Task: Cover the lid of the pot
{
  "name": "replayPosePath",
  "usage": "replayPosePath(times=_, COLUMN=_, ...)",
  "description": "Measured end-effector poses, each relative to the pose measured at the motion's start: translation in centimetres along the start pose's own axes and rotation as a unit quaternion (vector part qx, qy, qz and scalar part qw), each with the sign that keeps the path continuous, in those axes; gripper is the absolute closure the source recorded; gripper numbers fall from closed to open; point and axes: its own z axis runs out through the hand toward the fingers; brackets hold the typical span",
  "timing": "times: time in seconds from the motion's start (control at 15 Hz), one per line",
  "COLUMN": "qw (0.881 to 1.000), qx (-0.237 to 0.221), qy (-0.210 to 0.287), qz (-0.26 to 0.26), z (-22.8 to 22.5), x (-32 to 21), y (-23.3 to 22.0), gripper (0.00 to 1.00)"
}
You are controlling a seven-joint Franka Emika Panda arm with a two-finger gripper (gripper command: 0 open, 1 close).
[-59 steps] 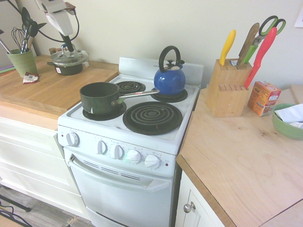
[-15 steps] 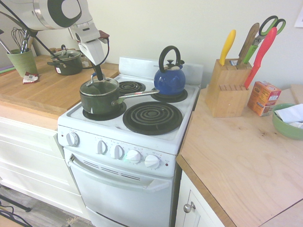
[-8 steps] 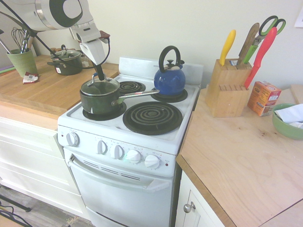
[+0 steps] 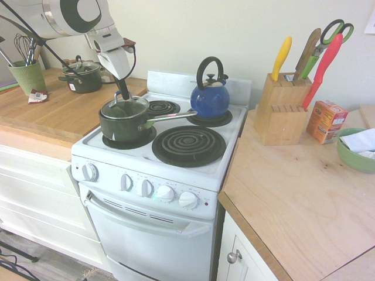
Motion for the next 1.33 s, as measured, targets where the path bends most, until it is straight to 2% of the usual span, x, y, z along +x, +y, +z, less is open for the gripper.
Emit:
replayPosePath(times=0.47, qw=1.000, qx=-0.003, qy=0.002, qz=-0.004, z=-1.3, x=-0.4, y=1.9, gripper=1.00)
replayPosePath(times=0.8, qw=1.000, qx=-0.014, qy=0.014, qz=-0.017, z=0.6, x=-1.7, y=1.5, gripper=1.00)
replayPosePath(times=1.13, qw=0.999, qx=-0.014, qy=0.030, qz=-0.022, z=0.7, x=-2.4, y=1.2, gripper=1.00)
replayPosePath(times=1.2, qw=0.999, qx=-0.014, qy=0.030, qz=-0.023, z=0.7, x=-2.4, y=1.2, gripper=0.00)
replayPosePath(times=1.33, qw=0.999, qx=-0.016, qy=0.030, qz=-0.022, z=0.7, x=-2.4, y=1.2, gripper=0.00)
